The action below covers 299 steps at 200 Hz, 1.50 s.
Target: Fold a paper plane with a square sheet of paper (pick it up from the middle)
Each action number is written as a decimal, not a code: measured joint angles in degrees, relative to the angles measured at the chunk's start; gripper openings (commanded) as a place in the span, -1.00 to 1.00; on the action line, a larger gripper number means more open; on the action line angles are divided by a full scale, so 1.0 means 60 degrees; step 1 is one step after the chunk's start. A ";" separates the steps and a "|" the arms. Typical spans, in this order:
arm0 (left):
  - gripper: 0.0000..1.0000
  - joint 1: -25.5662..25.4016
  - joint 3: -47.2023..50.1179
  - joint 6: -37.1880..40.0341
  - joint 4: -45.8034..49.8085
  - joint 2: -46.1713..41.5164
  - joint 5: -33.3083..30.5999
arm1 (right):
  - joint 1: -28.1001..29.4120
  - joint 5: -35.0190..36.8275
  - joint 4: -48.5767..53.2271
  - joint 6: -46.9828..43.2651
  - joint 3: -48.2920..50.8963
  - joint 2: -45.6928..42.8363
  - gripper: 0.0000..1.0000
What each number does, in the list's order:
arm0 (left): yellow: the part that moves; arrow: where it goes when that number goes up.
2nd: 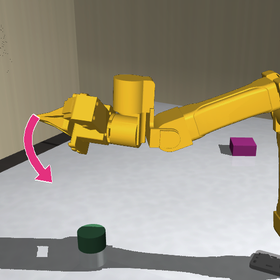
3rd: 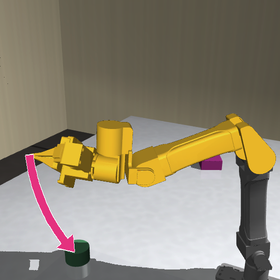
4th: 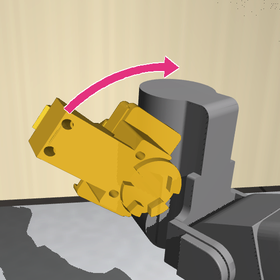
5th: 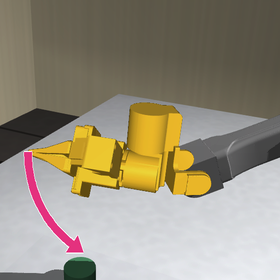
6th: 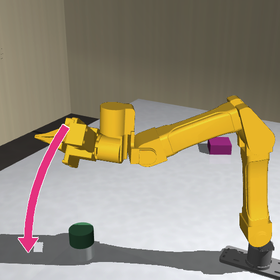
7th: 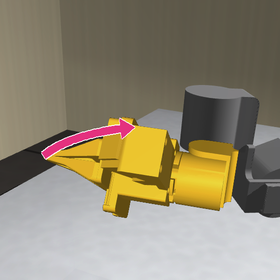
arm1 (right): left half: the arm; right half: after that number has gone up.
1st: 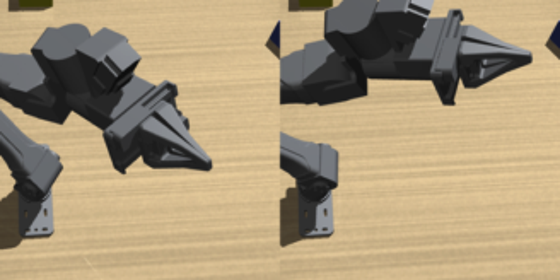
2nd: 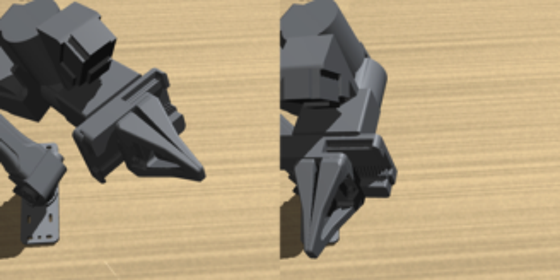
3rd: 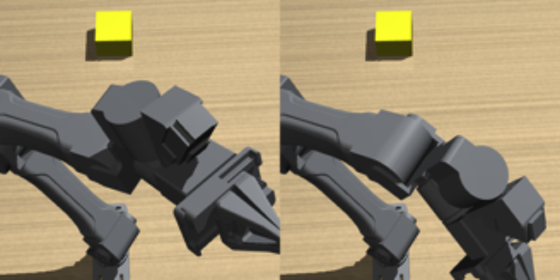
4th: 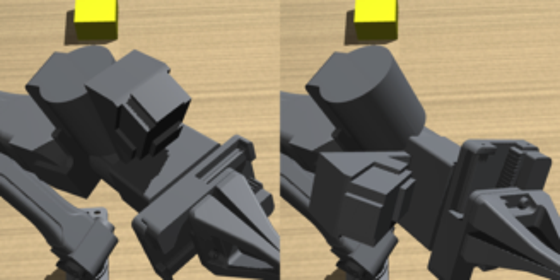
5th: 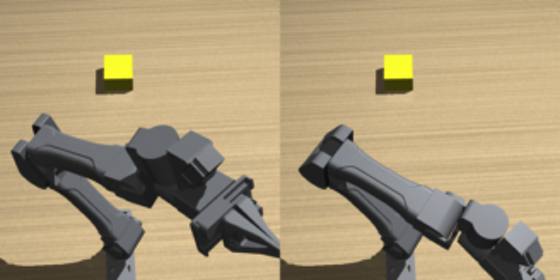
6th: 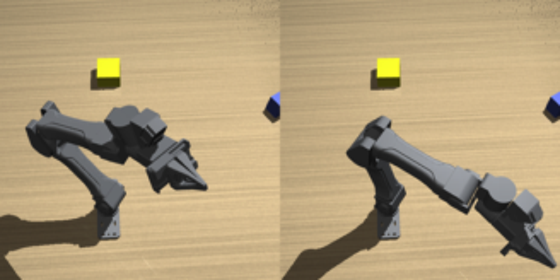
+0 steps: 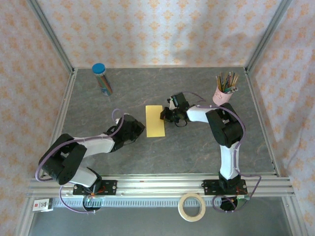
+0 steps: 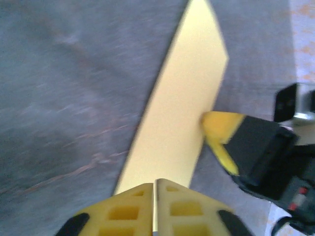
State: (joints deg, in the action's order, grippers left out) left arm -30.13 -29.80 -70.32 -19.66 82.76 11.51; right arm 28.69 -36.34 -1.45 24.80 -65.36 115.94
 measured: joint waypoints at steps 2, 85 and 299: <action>-0.65 0.0018 -0.0080 0.0080 0.0015 0.0007 0.0011 | -0.0004 -0.0029 0.0025 -0.0011 -0.0015 -0.0015 -0.84; -0.09 0.0696 -0.2025 0.1785 0.0091 0.1727 0.1293 | -0.0656 0.0168 0.0729 0.0044 -0.0215 -0.1173 -0.26; -0.22 0.0907 -0.4197 0.2725 0.1239 0.4084 0.2936 | -0.0816 0.0696 0.0601 0.0772 0.0058 -0.1370 -0.04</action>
State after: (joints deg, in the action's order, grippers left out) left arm -24.69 -54.98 -53.98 -12.23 107.26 29.12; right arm 23.79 -32.16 2.15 29.43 -65.01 107.72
